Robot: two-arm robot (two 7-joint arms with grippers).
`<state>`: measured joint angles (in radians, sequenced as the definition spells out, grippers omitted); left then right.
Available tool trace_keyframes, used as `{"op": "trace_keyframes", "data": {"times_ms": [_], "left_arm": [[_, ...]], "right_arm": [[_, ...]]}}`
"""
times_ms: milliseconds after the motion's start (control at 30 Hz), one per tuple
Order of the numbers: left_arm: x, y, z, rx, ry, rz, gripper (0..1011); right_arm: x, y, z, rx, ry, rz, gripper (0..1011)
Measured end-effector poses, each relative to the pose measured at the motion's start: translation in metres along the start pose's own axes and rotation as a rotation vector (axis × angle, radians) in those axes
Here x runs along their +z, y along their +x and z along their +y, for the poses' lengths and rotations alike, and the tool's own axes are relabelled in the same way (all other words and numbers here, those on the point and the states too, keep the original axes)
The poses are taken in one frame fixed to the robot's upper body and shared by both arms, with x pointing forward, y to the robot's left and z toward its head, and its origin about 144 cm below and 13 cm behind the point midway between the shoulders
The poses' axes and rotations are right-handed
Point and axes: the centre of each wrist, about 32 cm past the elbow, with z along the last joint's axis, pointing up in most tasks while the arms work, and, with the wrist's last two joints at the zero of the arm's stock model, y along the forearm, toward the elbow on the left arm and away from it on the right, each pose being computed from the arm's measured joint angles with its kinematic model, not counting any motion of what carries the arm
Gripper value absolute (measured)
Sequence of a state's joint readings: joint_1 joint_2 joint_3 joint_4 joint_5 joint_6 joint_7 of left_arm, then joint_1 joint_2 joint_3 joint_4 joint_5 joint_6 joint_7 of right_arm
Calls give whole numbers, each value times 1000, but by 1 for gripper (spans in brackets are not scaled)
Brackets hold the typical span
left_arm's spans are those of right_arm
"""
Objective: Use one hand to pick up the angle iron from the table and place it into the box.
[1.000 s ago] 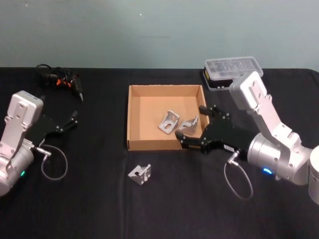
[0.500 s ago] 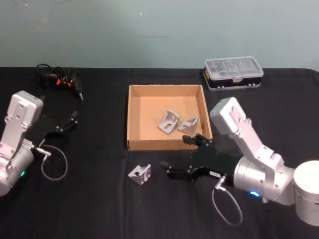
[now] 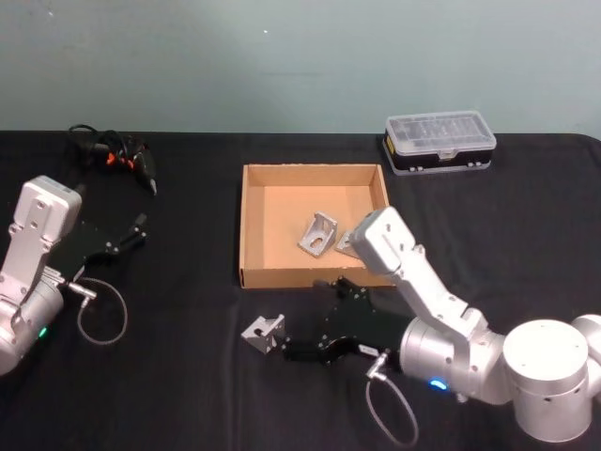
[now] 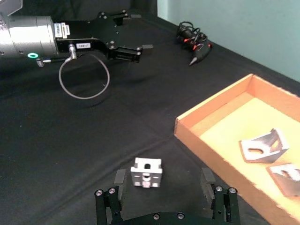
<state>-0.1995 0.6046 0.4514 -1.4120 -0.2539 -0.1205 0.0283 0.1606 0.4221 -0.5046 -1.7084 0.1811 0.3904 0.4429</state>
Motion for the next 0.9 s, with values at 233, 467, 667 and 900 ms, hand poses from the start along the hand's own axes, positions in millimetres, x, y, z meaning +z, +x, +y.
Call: {"op": "trace_keyframes", "data": {"times_ms": [233, 467, 667, 900], "left_arm": [[0, 0, 0, 0, 0, 0, 1000], [0, 0, 0, 0, 0, 0, 1000], [0, 0, 0, 0, 0, 0, 1000], [0, 0, 0, 0, 0, 0, 1000]], "right_arm": [[-5, -10, 12, 10, -18, 32, 1004], [-7, -15, 22, 5, -34, 42, 1004], [-5, -16, 28, -2, -40, 42, 1004], [-6, -16, 37, -4, -44, 52, 1004]]}}
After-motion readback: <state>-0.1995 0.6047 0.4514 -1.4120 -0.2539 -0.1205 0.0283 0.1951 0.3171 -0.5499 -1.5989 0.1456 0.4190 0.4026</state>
